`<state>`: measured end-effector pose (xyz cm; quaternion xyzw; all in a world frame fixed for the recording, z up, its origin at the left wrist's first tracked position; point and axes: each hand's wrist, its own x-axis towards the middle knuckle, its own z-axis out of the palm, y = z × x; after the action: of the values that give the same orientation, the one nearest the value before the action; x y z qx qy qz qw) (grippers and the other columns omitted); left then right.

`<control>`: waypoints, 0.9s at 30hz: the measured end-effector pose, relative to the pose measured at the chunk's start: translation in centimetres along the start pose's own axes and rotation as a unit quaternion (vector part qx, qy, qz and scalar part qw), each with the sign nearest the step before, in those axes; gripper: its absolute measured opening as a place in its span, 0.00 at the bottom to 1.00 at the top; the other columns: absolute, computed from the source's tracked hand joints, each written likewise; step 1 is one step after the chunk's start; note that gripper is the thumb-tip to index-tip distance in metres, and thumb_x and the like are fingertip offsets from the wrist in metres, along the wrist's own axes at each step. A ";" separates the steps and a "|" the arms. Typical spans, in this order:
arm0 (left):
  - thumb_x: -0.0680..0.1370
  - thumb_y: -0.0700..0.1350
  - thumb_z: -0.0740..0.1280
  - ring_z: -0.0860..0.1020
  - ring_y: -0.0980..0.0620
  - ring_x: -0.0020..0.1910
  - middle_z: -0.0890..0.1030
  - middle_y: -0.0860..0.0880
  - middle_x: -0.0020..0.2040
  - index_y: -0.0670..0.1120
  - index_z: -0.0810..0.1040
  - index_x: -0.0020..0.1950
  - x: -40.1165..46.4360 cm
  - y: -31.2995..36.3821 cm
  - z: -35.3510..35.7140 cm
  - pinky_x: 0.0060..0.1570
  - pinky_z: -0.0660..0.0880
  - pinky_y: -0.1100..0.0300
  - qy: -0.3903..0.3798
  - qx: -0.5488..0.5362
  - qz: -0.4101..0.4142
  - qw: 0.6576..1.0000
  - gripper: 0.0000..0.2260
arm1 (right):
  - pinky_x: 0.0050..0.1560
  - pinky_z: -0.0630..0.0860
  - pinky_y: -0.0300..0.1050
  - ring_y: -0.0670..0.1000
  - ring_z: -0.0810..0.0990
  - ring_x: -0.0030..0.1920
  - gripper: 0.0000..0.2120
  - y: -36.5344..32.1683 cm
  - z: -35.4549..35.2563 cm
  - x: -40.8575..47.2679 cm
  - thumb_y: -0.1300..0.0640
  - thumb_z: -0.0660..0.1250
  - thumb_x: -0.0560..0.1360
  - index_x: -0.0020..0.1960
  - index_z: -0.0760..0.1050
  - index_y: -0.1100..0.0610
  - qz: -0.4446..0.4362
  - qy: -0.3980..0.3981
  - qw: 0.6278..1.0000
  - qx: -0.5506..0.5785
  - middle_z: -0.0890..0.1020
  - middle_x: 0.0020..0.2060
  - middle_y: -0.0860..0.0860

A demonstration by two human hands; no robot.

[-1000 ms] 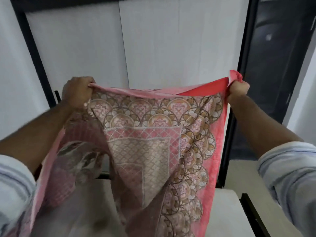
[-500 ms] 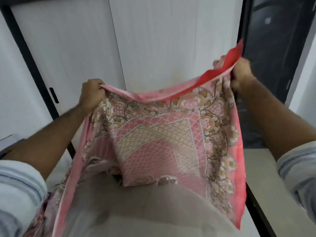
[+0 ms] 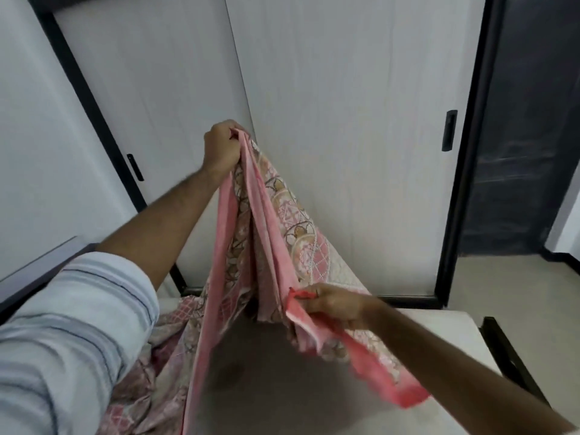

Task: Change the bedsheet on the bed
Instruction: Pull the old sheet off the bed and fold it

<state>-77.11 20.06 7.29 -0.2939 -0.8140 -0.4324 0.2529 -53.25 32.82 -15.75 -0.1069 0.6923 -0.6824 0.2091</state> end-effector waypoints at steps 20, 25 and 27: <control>0.74 0.35 0.65 0.80 0.66 0.41 0.84 0.55 0.43 0.45 0.86 0.49 2.5 -13.3 -6.3 0.46 0.77 0.70 -0.170 -0.034 0.218 0.960 0.11 | 0.39 0.69 0.25 0.40 0.77 0.39 0.14 7.3 14.4 19.5 0.67 0.65 0.75 0.57 0.80 0.56 0.077 0.304 0.875 -0.369 0.83 0.50 0.50; 0.73 0.36 0.63 0.83 0.53 0.50 0.86 0.53 0.48 0.49 0.84 0.50 0.4 -20.0 -5.5 0.52 0.79 0.57 -0.243 -0.005 0.208 0.947 0.14 | 0.31 0.74 0.41 0.51 0.77 0.32 0.20 6.5 9.1 13.9 0.72 0.61 0.76 0.40 0.82 0.49 -0.012 0.630 0.776 -0.032 0.81 0.31 0.48; 0.73 0.34 0.66 0.83 0.52 0.50 0.85 0.52 0.46 0.48 0.85 0.49 -1.1 -24.1 -5.0 0.50 0.76 0.62 -0.290 0.004 0.171 0.942 0.13 | 0.24 0.72 0.38 0.49 0.76 0.24 0.13 3.7 6.9 10.7 0.60 0.62 0.81 0.41 0.80 0.52 -0.067 0.691 0.698 0.176 0.80 0.27 0.50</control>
<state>-92.33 4.56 -4.30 -0.5402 -0.7914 -0.2757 0.0769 -59.31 22.14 -20.85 0.3874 0.5002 -0.6862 -0.3589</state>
